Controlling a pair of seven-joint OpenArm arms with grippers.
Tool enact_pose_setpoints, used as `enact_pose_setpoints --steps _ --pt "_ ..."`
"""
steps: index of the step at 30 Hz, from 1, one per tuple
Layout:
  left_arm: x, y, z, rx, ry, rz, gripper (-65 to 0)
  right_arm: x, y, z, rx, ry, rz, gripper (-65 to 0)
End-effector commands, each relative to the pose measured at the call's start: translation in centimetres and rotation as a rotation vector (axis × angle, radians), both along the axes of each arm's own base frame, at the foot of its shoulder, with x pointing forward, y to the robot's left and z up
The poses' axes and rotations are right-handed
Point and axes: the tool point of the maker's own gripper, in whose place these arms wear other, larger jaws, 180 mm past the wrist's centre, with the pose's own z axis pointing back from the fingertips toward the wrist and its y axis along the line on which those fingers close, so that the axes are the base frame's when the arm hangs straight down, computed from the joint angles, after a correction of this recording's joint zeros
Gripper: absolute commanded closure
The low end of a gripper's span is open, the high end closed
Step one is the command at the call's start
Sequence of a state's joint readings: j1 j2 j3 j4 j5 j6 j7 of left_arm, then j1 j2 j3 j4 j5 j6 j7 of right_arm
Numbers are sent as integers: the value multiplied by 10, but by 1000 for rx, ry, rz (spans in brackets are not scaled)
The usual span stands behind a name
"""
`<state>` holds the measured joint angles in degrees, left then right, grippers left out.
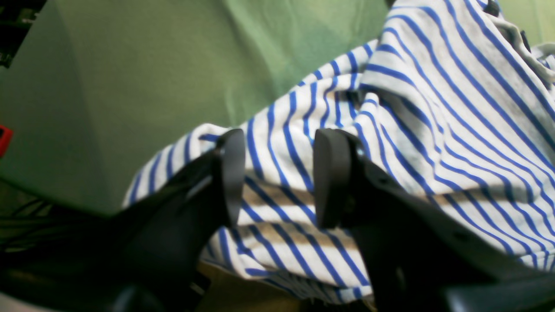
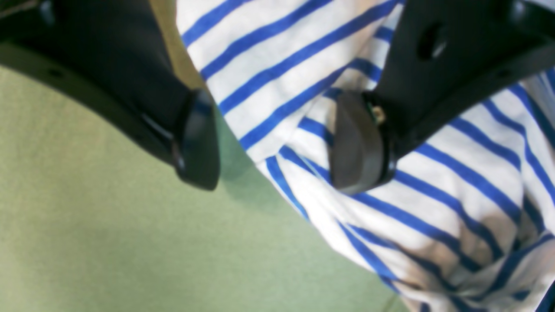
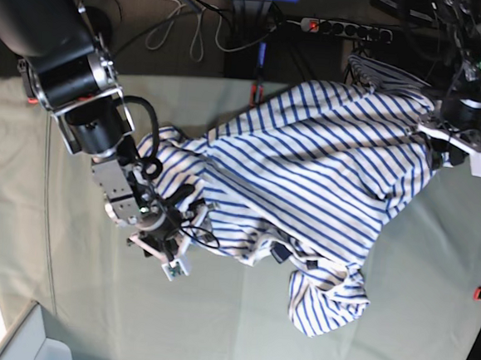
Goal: Layout the t-shirt on the table in an organized manner, then fold the t-shirt properly
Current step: 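Grasp the shirt hem with the right gripper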
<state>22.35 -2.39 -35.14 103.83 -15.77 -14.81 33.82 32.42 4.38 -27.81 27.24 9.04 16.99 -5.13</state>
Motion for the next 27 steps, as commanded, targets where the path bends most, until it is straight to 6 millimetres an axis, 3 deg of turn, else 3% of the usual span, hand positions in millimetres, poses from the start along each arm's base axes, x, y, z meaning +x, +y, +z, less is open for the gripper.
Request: enact_pose_setpoints --steps 1,6,10,14,22,27 --pt "6 2 12 15 -44 -6 -253 3 1 3 -9 13 10 -332" --pt "8 2 13 15 -50 -6 -253 4 0 4 -13 13 10 0" --pt "7 2 13 16 -48 -7 -253 10 -7 10 -15 -6 0 0" --pt "5 3 13 18 -46 -6 -253 47 -28 55 55 -117 -97 0" --pt "5 3 13 19 -46 -5 -253 111 -141 165 199 -370 -423 0" --pt "8 1 14 11 -54 -3 -253 117 -207 195 186 -438 -561 0"
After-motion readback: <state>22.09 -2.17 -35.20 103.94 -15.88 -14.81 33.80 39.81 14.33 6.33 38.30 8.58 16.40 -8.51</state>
